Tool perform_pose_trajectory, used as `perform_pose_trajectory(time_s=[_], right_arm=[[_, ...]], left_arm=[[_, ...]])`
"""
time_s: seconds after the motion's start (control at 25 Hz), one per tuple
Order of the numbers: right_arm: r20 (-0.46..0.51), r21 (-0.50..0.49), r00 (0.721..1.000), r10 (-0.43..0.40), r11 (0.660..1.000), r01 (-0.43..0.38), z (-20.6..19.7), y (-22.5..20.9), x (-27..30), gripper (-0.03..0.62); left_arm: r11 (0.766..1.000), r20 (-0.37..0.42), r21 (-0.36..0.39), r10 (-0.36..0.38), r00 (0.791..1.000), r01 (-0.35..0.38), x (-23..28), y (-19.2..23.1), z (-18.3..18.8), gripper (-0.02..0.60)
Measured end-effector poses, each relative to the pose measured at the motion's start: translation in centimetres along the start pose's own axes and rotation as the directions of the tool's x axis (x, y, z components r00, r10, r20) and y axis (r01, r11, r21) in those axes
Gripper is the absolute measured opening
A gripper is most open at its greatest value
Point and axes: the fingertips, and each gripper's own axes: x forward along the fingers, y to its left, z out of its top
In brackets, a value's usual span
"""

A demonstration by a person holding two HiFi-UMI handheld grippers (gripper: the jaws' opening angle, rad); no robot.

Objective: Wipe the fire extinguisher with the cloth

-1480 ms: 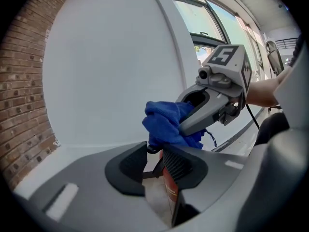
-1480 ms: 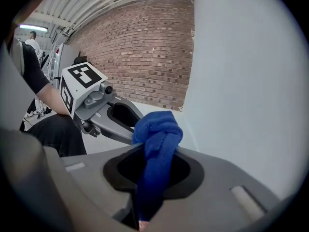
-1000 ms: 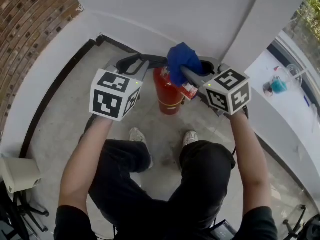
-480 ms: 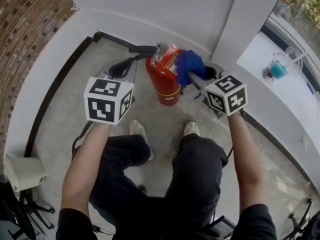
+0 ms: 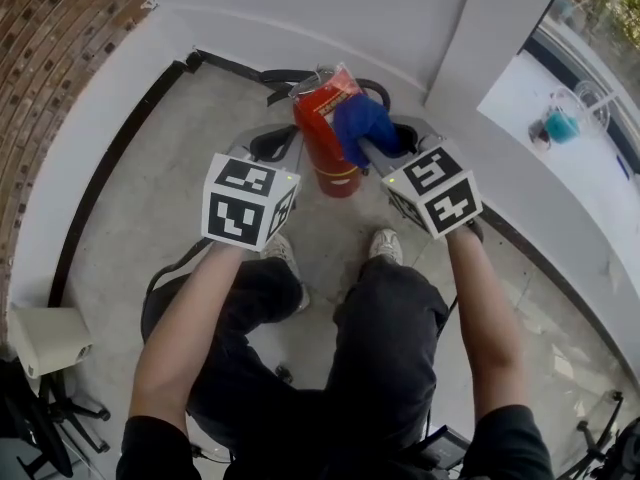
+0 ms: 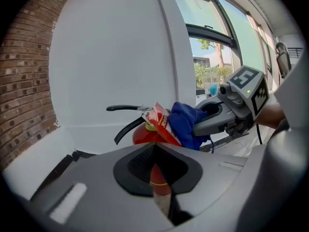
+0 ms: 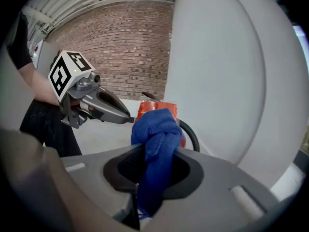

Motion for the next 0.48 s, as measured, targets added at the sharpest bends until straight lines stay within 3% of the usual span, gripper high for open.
perform_pose_trajectory(time_s=[0.28, 0.48], right_arm=[[0.017, -0.135, 0.991, 0.133, 0.982, -0.129, 3.9, 3.3, 1.6, 0.083], [0.039, -0.087, 0.987, 0.159, 0.984, -0.155, 3.0, 3.0, 1.3, 0.083]], left_arm=[[0.999, 0.025, -0.045, -0.015, 1.0, 0.016, 0.0, 0.2, 0.3, 0.006], [0.996, 0.083, -0.084, -0.027, 0.996, 0.034, 0.1, 0.4, 1.1, 0.02]])
